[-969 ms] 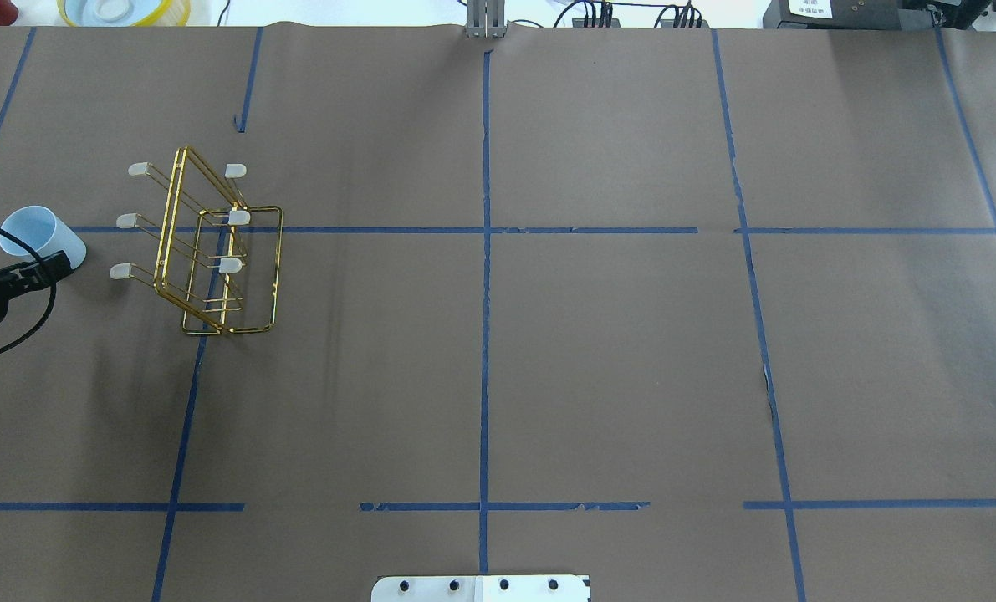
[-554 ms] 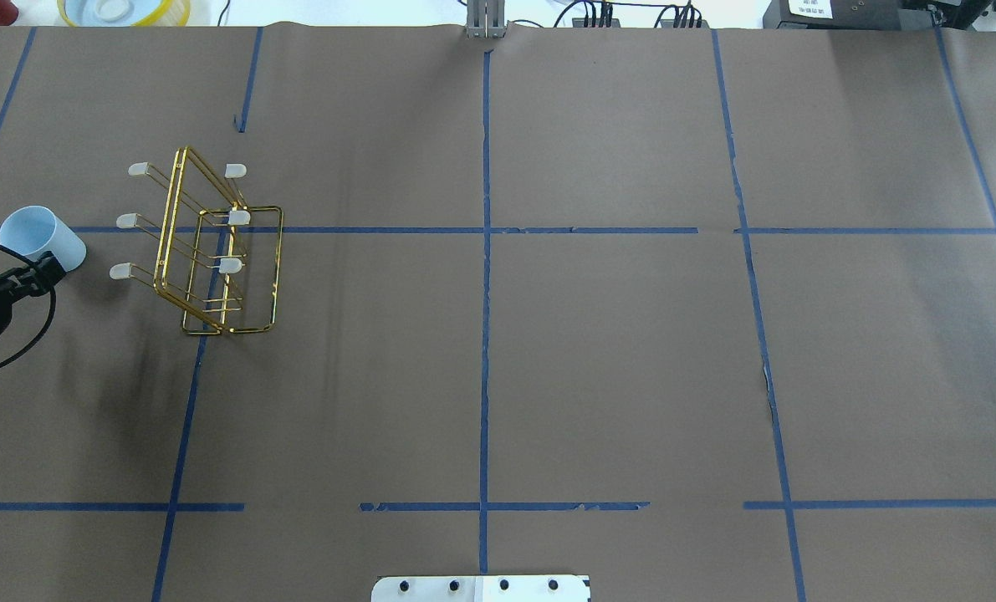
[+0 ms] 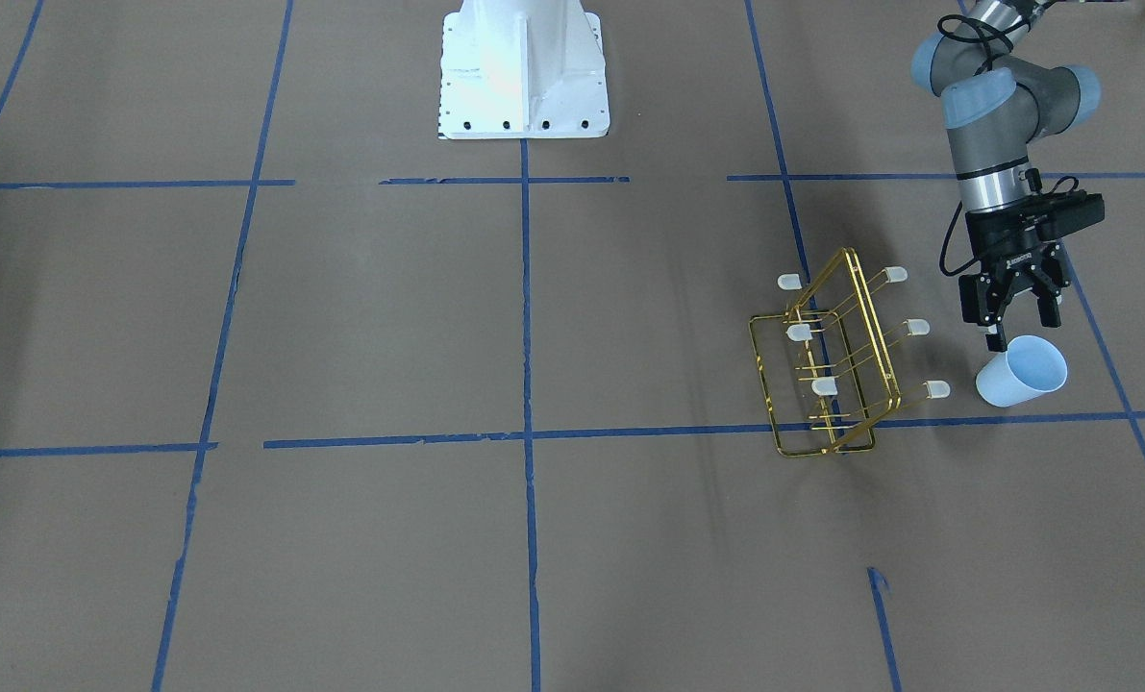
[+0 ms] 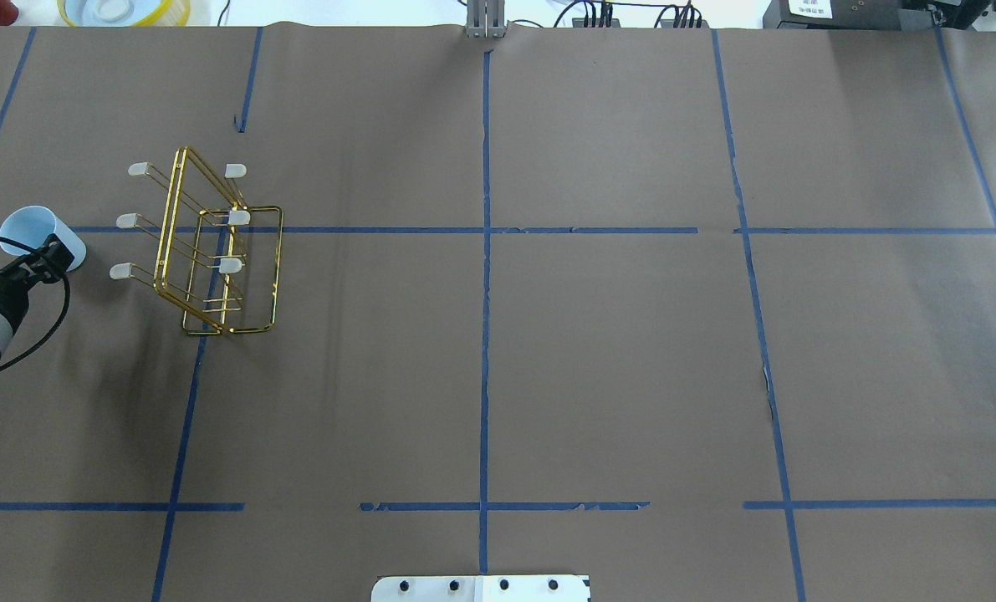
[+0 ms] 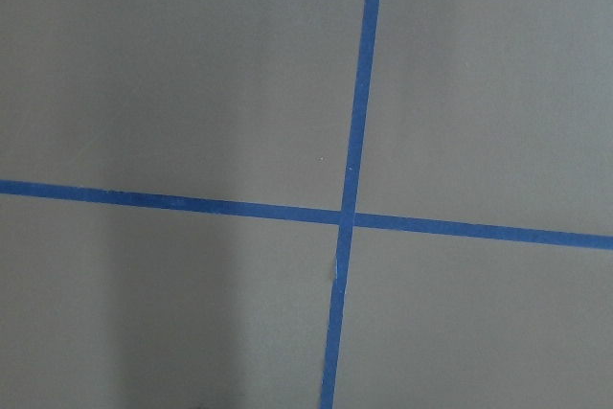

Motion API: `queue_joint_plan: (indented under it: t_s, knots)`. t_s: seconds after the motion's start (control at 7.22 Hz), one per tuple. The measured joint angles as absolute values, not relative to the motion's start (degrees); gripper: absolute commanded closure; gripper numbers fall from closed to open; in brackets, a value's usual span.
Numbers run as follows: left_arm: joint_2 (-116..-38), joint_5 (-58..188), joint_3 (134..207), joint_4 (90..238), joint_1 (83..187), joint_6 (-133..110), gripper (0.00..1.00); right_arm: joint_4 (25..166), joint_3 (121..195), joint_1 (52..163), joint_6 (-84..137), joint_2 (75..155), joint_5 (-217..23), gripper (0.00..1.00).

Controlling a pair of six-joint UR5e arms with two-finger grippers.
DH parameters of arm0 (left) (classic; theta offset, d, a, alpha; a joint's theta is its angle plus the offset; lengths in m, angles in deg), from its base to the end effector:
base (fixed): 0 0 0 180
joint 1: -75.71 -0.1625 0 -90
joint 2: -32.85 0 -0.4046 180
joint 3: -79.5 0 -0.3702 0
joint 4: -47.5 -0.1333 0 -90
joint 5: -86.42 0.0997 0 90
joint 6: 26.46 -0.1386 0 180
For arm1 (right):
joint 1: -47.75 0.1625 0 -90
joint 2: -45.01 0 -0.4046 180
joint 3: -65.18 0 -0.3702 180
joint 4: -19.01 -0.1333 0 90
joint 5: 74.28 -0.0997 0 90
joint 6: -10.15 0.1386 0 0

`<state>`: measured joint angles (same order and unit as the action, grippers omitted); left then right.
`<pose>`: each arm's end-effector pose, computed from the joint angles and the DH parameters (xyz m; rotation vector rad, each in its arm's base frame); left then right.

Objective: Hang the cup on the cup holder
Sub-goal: 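Lower the left gripper onto the light blue cup rim, then close the left gripper on the light blue cup and lift it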

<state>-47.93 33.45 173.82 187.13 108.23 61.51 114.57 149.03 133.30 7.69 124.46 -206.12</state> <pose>0.2652 -0.4262 0.6019 0.8270 0.5491 -0.7408 -0.0012 -0.5423 0.6371 -0.0320 -0.7301 -0.1078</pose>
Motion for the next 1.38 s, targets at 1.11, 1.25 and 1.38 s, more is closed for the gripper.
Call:
queue_joint_plan:
  t_s: [1.11, 1.25, 1.38]
  knots:
    - [-55.3, 38.4, 164.2, 187.1, 107.9, 61.7, 0.00, 114.6, 149.0, 133.3, 7.7, 124.5, -206.1, 0.00]
    - [-55.6, 39.0, 163.4, 187.1, 107.9, 61.7, 0.00, 114.6, 149.0, 133.3, 7.7, 124.5, -206.1, 0.00]
    - [-55.9, 40.0, 162.4, 187.2, 107.8, 61.7, 0.00, 114.6, 149.0, 133.3, 7.7, 124.5, -206.1, 0.00]
